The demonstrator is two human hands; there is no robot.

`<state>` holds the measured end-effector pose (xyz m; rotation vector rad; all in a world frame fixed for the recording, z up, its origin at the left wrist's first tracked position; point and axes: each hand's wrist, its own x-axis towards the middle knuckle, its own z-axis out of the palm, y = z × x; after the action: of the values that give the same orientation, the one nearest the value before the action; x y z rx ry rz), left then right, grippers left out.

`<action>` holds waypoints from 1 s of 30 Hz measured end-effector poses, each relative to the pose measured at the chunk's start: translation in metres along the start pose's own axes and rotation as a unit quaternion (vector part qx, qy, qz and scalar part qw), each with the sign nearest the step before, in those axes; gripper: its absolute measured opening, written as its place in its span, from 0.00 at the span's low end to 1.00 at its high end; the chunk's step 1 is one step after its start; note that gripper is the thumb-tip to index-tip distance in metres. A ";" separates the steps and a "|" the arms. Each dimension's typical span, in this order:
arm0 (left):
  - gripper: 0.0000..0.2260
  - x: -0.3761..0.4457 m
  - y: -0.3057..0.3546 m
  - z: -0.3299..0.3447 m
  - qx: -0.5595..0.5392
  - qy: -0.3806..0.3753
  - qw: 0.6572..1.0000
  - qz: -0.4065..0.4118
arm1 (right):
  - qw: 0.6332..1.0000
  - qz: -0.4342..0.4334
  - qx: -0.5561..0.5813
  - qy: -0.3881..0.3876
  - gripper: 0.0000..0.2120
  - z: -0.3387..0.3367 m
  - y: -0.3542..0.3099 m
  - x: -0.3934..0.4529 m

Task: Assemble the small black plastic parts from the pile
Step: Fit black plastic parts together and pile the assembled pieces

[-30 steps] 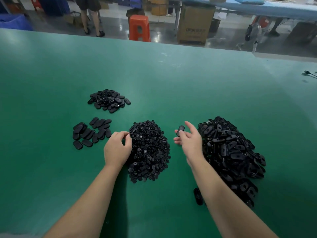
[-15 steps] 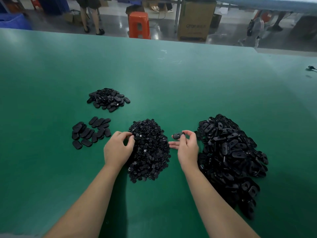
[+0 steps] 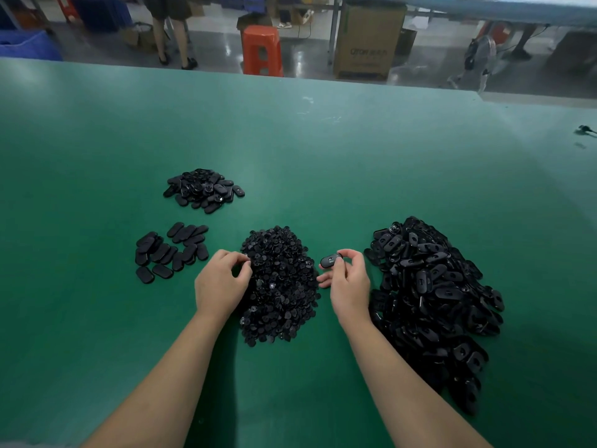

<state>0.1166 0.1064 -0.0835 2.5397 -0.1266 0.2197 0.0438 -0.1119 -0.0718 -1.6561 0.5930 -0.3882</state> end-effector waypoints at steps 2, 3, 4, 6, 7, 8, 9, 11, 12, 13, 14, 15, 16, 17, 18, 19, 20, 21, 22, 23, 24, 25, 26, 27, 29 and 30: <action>0.06 0.000 0.000 0.001 -0.013 0.008 1.000 -0.003 | 1.000 -0.004 -0.014 -0.002 0.08 -0.001 0.001 -0.001; 0.07 0.000 0.000 0.002 -0.019 0.010 1.000 -0.005 | 1.000 -0.006 -0.020 -0.001 0.08 -0.001 0.001 -0.001; 0.07 -0.001 0.000 0.002 -0.021 0.009 1.000 -0.004 | 1.000 -0.009 -0.025 0.000 0.08 -0.002 0.001 -0.001; 0.07 -0.001 0.000 0.001 -0.009 0.000 1.000 0.003 | 0.999 -0.012 -0.029 0.001 0.08 -0.002 0.001 -0.001; 0.07 -0.001 0.001 0.001 -0.003 -0.005 1.000 0.007 | 0.999 -0.013 -0.032 0.002 0.08 -0.001 0.001 -0.001; 0.07 -0.001 0.001 0.001 0.003 -0.009 1.000 0.011 | 0.999 -0.014 -0.034 0.004 0.08 -0.001 0.000 -0.001; 0.07 -0.001 0.001 0.000 0.005 -0.011 1.000 0.013 | 0.999 -0.015 -0.036 0.007 0.08 -0.001 0.000 -0.001; 0.07 -0.001 0.001 0.000 0.007 -0.013 1.000 0.014 | 0.999 -0.018 -0.038 0.011 0.08 -0.001 0.000 -0.001; 0.06 -0.001 0.001 0.000 0.006 -0.014 1.000 0.014 | 0.999 -0.020 -0.041 0.012 0.08 -0.001 0.000 -0.001; 0.06 -0.001 0.001 0.000 0.006 -0.015 1.000 0.013 | 0.999 -0.020 -0.042 0.012 0.08 -0.001 0.000 -0.002; 0.05 -0.001 0.001 0.000 0.006 -0.016 1.000 0.012 | 0.999 -0.019 -0.043 0.011 0.08 -0.001 0.000 -0.002; 0.05 0.000 0.001 -0.001 0.007 -0.017 1.000 0.011 | 0.999 -0.019 -0.044 0.011 0.08 -0.001 0.000 -0.002; 0.05 0.000 0.001 -0.001 0.008 -0.017 1.000 0.011 | 0.999 -0.018 -0.046 0.011 0.08 -0.001 0.000 -0.002; 0.05 0.000 0.001 -0.001 0.008 -0.017 1.000 0.012 | 0.999 -0.017 -0.048 0.011 0.08 -0.001 0.000 -0.002; 0.05 0.000 0.001 -0.001 0.008 -0.017 1.000 0.013 | 0.999 -0.016 -0.050 0.011 0.08 -0.001 0.000 -0.002; 0.05 0.000 0.001 -0.001 0.008 -0.016 1.000 0.015 | 0.998 -0.015 -0.052 0.011 0.08 -0.001 0.000 -0.002; 0.06 -0.001 0.001 -0.001 0.008 -0.016 1.000 0.016 | 0.998 -0.014 -0.053 0.011 0.08 0.000 0.000 -0.002; 0.06 -0.001 0.002 -0.001 0.009 -0.017 1.000 0.016 | 0.998 -0.013 -0.054 0.010 0.08 0.000 0.001 -0.002; 0.07 -0.001 0.002 -0.001 0.010 -0.017 1.000 0.017 | 0.998 -0.013 -0.054 0.010 0.08 -0.001 0.001 -0.002; 0.07 -0.001 0.002 -0.001 0.010 -0.019 1.000 0.016 | 0.998 -0.014 -0.055 0.010 0.08 -0.001 0.001 -0.002; 0.07 -0.001 0.002 -0.001 0.010 -0.021 1.000 0.016 | 0.998 -0.014 -0.055 0.010 0.08 -0.001 0.001 -0.002; 0.06 0.000 0.002 -0.002 0.009 -0.024 1.000 0.015 | 0.998 -0.015 -0.055 0.010 0.08 -0.001 0.001 -0.002; 0.05 0.000 0.002 -0.002 0.009 -0.025 1.000 0.014 | 0.998 -0.015 -0.055 0.010 0.08 -0.001 0.001 -0.002; 0.05 0.000 0.002 -0.002 0.011 -0.027 0.999 0.013 | 0.998 -0.015 -0.056 0.011 0.08 -0.001 0.001 -0.002; 0.04 0.000 0.003 -0.002 0.013 -0.028 0.999 0.012 | 0.998 -0.015 -0.057 0.010 0.08 -0.001 0.001 -0.002; 0.04 0.000 0.003 -0.003 0.012 -0.028 0.999 0.012 | 0.998 -0.015 -0.057 0.010 0.07 -0.001 0.001 -0.002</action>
<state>0.1155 0.1054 -0.0796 2.5707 -0.1773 0.1602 0.0419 -0.1119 -0.0726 -1.7726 0.6155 -0.3987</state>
